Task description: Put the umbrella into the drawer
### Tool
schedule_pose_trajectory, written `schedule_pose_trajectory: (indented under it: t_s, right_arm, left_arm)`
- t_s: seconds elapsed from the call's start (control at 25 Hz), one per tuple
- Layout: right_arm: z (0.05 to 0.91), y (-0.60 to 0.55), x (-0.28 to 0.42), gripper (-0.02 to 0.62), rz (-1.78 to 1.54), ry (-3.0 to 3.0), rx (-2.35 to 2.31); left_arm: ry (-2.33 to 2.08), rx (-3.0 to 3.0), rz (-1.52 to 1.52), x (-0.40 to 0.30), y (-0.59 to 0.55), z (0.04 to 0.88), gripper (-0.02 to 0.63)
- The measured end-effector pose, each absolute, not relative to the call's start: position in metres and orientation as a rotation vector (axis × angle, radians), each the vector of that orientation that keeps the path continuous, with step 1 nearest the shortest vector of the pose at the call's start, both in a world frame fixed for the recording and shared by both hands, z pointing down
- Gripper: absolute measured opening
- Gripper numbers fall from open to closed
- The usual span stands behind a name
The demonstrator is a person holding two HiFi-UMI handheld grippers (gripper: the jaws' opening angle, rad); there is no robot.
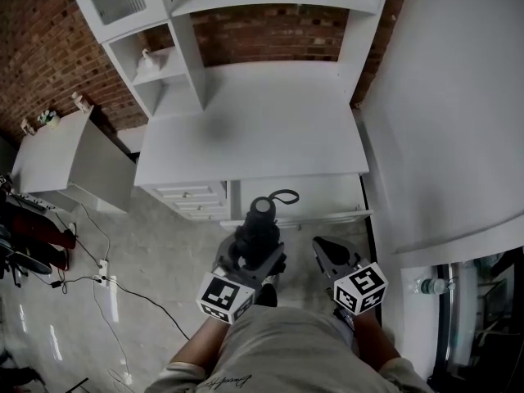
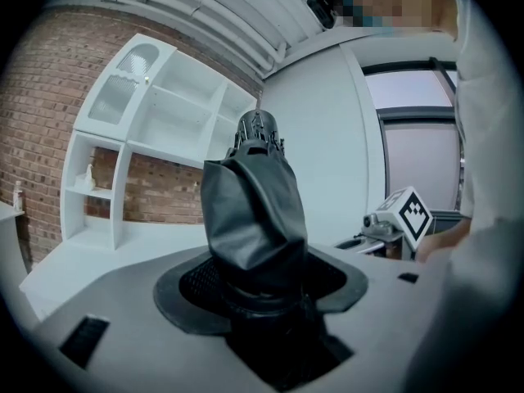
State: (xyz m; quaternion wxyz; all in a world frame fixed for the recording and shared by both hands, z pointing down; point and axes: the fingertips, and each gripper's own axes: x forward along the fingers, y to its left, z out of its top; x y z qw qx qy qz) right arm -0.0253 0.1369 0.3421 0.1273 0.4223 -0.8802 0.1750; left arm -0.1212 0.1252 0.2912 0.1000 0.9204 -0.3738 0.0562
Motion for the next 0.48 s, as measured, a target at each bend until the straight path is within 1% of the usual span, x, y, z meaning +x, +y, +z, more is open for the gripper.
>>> schedule_pose_trajectory:
  t_s: [0.28,0.48]
  right_arm:
    - [0.333,0.059,-0.039,0.028,0.499,-2.555,1.273]
    - [0.328,0.027,-0.041,0.028,0.492,-2.537,1.311]
  left_arm:
    - [-1.064,2.736,0.176,-0.135,0.051,0.288,0.276]
    - [-1.041,2.751,0.181,-0.140,0.015,0.284,0.276]
